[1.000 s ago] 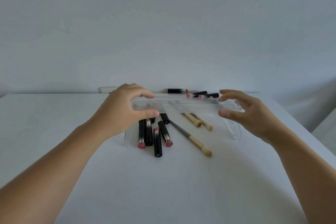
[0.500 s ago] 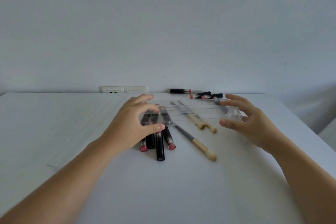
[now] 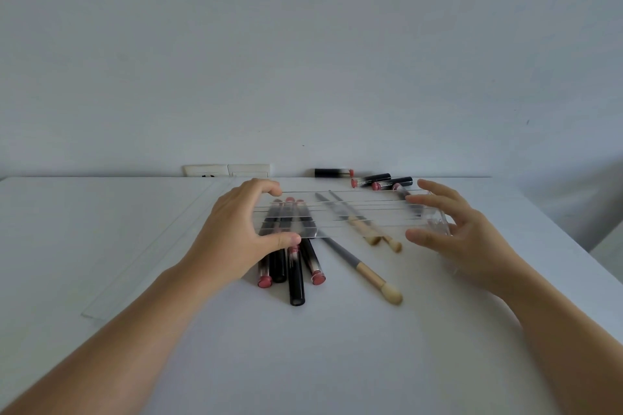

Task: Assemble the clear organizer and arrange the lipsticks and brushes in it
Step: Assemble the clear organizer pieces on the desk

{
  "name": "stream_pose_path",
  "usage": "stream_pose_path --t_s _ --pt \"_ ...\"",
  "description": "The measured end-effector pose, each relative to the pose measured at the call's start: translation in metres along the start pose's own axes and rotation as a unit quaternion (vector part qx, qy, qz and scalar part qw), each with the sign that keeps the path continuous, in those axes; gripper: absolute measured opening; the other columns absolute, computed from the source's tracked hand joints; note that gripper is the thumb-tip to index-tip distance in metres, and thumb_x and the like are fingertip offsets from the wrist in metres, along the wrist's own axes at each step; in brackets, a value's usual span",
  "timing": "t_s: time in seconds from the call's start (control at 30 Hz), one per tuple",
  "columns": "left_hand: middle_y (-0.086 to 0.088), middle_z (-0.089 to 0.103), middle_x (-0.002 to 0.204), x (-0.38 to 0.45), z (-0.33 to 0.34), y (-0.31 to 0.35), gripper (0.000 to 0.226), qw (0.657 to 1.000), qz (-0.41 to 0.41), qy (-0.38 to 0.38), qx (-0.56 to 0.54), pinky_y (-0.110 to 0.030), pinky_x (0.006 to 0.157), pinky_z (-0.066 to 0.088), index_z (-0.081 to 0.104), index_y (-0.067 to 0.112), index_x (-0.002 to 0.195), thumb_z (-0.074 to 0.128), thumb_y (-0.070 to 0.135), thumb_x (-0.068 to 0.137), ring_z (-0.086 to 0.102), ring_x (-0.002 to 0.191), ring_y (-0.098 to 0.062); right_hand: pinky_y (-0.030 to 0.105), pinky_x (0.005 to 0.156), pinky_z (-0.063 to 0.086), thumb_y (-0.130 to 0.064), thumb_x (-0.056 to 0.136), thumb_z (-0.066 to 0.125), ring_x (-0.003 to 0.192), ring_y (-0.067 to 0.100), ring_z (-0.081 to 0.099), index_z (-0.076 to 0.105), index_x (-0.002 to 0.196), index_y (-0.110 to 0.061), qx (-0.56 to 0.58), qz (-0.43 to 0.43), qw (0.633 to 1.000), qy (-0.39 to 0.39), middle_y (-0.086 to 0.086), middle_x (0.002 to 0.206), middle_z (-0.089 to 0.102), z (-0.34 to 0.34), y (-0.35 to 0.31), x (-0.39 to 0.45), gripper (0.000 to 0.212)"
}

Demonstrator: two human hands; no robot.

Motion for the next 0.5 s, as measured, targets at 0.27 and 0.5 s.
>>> stream_pose_path --t_s 0.27,0.5 --pt "0.032 0.042 0.132 -0.002 0.003 0.006 0.07 0.999 0.028 -0.009 0.032 -0.032 0.106 0.028 0.045 0.047 0.135 0.077 0.06 0.074 0.031 0.123 0.005 0.022 0.107 0.028 -0.058 0.072 0.07 0.136 -0.018 0.028 0.061 0.124 -0.049 -0.015 0.003 1.0 -0.019 -0.034 0.151 0.031 0.004 -0.001 -0.003 0.054" --pt "0.038 0.042 0.128 -0.004 0.003 0.015 0.059 0.995 0.069 -0.01 0.072 -0.021 0.105 0.021 0.052 0.041 0.131 0.068 0.061 0.078 0.031 0.12 0.017 0.024 0.113 0.027 -0.015 0.106 0.044 0.134 -0.017 0.033 0.064 0.119 -0.044 0.036 0.009 0.999 0.035 -0.031 0.147 0.04 0.001 0.003 -0.005 0.038"
Point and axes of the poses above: each hand's wrist, its own x-axis towards the middle knuckle, its own z-axis out of the palm, y = z × x, the point moved 9 cm from there along x, towards the middle knuckle
